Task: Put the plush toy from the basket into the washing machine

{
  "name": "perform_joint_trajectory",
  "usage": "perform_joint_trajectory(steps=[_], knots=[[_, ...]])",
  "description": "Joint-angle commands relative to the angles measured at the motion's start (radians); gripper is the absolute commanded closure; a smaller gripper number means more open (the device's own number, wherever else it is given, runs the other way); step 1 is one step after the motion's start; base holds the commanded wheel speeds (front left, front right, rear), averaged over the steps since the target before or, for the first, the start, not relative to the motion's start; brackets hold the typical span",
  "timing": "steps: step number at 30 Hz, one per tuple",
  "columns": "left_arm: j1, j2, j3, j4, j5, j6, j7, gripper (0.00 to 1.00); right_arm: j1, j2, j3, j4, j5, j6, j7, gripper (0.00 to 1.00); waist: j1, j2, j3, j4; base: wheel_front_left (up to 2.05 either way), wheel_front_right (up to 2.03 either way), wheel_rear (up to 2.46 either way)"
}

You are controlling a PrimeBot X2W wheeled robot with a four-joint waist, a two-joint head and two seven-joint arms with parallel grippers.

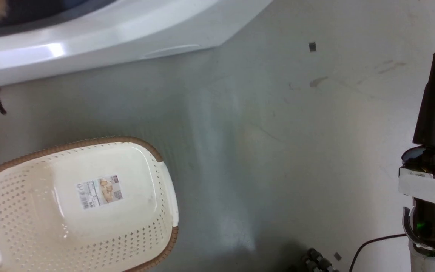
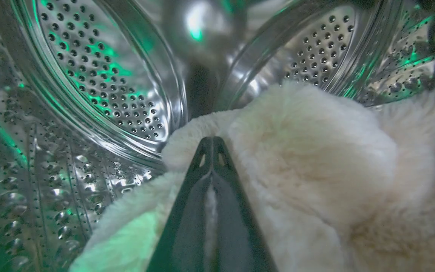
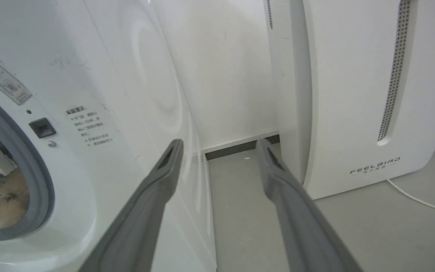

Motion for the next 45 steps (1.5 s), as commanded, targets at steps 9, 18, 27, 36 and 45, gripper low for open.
perform_joint_trajectory(steps=[9,18,27,36,45], knots=[[-0.084,0.030,-0.020,0.028,0.034,0.010,-0.006,0.00,-0.038,0.000,0.008,-0.005,0.005,-0.001,-0.004,0.00,-0.0002,0.0000,0.050,-0.018,0.00,0.00,0.00],[0.034,-0.012,-0.016,0.006,0.008,0.011,-0.006,0.00,-0.026,0.000,0.016,0.008,-0.023,-0.001,-0.004,0.00,-0.0002,0.0000,-0.035,0.017,0.00,0.00,0.00],[0.272,-0.082,0.009,-0.080,-0.021,0.022,-0.006,0.00,0.007,0.000,0.028,0.036,-0.068,-0.001,-0.004,0.00,-0.0002,0.0000,-0.162,0.072,0.00,0.00,0.00],[0.546,-0.155,0.036,-0.232,-0.015,0.046,-0.006,0.00,0.062,0.000,0.031,0.067,-0.118,-0.001,-0.004,0.00,-0.0002,0.0000,-0.303,0.123,0.00,0.00,0.00],[0.805,-0.233,0.034,-0.421,0.029,0.068,-0.006,0.00,0.139,0.000,0.031,0.096,-0.165,-0.001,-0.004,0.00,-0.0002,0.0000,-0.440,0.187,0.00,0.00,0.00]])
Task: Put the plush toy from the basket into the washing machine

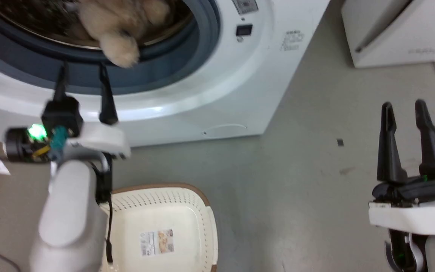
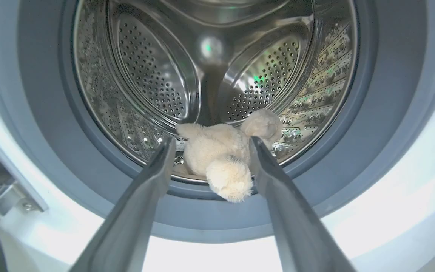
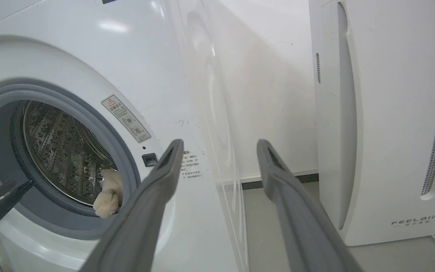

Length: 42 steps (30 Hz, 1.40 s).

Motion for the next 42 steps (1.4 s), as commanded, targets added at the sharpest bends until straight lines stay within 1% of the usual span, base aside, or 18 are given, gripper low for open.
perform_joint_trajectory(steps=[1,5,10,14,21,31,36,37,42], knots=[[0.054,-0.015,-0.005,-0.032,0.012,0.008,-0.005,0.00,0.029,0.000,-0.004,0.009,-0.014,-0.001,-0.004,0.00,0.0001,0.0000,-0.068,0.046,0.00,0.00,0.00],[0.149,-0.042,-0.016,-0.101,0.023,0.011,-0.005,0.00,0.070,0.000,-0.016,0.023,-0.036,-0.001,-0.004,0.00,0.0001,0.0000,-0.128,0.075,0.00,0.00,0.00],[0.259,-0.062,-0.028,-0.142,0.024,0.003,-0.005,0.00,0.116,0.000,-0.026,0.042,-0.060,-0.001,-0.004,0.00,0.0001,0.0000,-0.199,0.102,0.00,0.00,0.00],[0.343,-0.068,-0.029,-0.166,0.026,-0.005,-0.005,0.00,0.154,0.000,-0.032,0.057,-0.072,-0.001,-0.004,0.00,0.0001,0.0000,-0.249,0.114,0.00,0.00,0.00],[0.449,-0.073,-0.016,-0.191,0.030,-0.004,-0.005,0.00,0.206,0.000,-0.027,0.094,-0.078,-0.001,-0.004,0.00,0.0001,0.0000,-0.311,0.120,0.00,0.00,0.00],[0.537,-0.074,-0.015,-0.257,0.042,-0.011,-0.005,0.00,0.262,0.000,-0.023,0.123,-0.078,-0.001,-0.004,0.00,0.0001,0.0000,-0.352,0.121,0.00,0.00,0.00],[0.563,-0.076,-0.019,-0.267,0.040,-0.020,-0.005,0.00,0.271,0.000,-0.021,0.128,-0.078,-0.001,-0.004,0.00,0.0001,0.0000,-0.356,0.122,0.00,0.00,0.00],[0.554,-0.077,-0.018,-0.263,0.039,-0.017,-0.001,1.00,0.256,0.000,-0.021,0.125,-0.068,0.000,0.000,1.00,0.0001,0.0000,-0.357,0.122,0.00,0.00,0.00],[0.555,-0.077,-0.017,-0.264,0.039,-0.017,0.003,1.00,0.254,0.000,-0.021,0.126,-0.069,0.000,0.003,1.00,0.0001,0.0000,-0.357,0.122,0.00,0.00,0.00]])
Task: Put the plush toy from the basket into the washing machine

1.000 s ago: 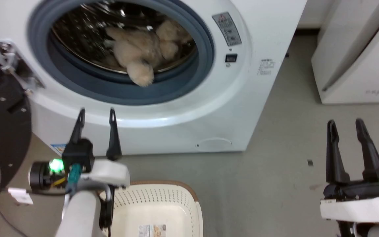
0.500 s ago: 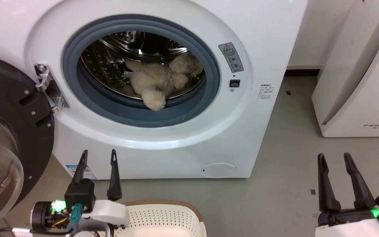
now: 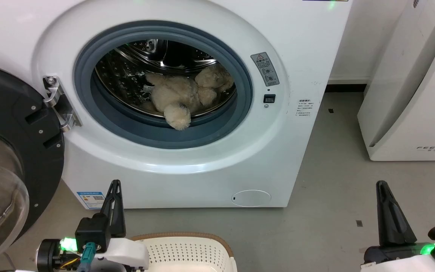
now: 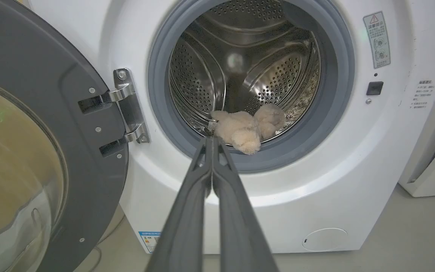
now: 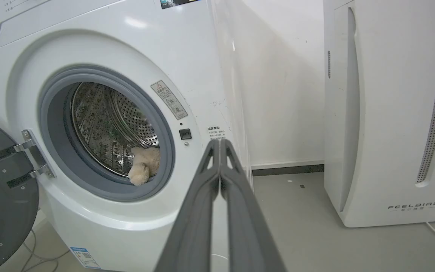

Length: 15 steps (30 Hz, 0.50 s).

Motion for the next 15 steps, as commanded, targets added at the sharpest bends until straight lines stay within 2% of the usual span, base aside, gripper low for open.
perform_joint_trajectory(steps=[1,15], knots=[[0.001,-0.001,0.001,-0.003,0.000,-0.002,0.004,1.00,-0.001,0.000,0.000,0.001,-0.004,0.000,0.004,1.00,0.0001,-0.0001,0.000,0.000,0.00,0.00,0.00],[0.007,-0.004,0.007,-0.021,0.003,-0.015,0.033,1.00,-0.010,0.000,0.004,0.007,-0.032,0.000,0.033,1.00,0.0001,-0.0001,-0.002,0.000,0.00,0.00,0.00]])
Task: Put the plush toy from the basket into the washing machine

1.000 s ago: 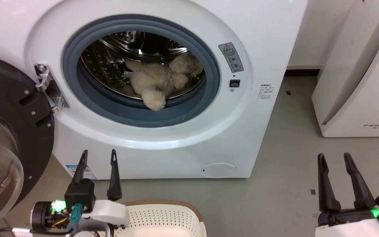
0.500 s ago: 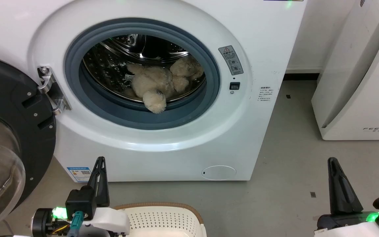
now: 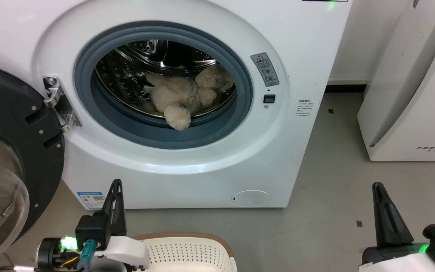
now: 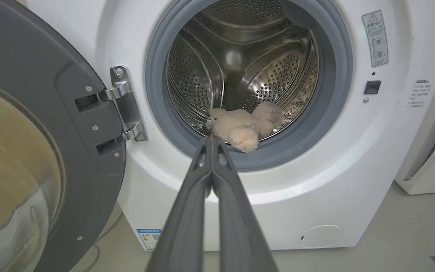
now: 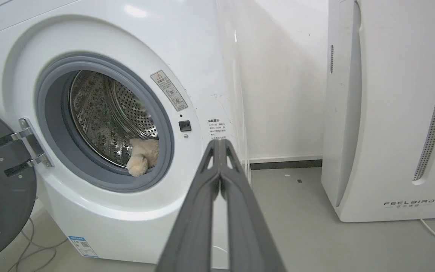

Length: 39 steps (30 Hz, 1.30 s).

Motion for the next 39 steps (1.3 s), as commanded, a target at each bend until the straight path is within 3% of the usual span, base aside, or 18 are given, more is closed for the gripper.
perform_joint_trajectory(steps=[1,39], knots=[[0.007,-0.001,0.004,-0.010,0.003,-0.006,0.006,1.00,-0.010,0.000,0.001,0.004,-0.008,0.000,0.007,1.00,0.0001,0.0000,0.000,0.000,0.00,0.00,0.00],[0.024,-0.011,0.020,-0.060,0.009,-0.043,0.084,1.00,-0.033,0.000,0.010,0.022,-0.083,0.000,0.085,1.00,0.0001,0.0000,-0.005,-0.001,0.00,0.00,0.00]])
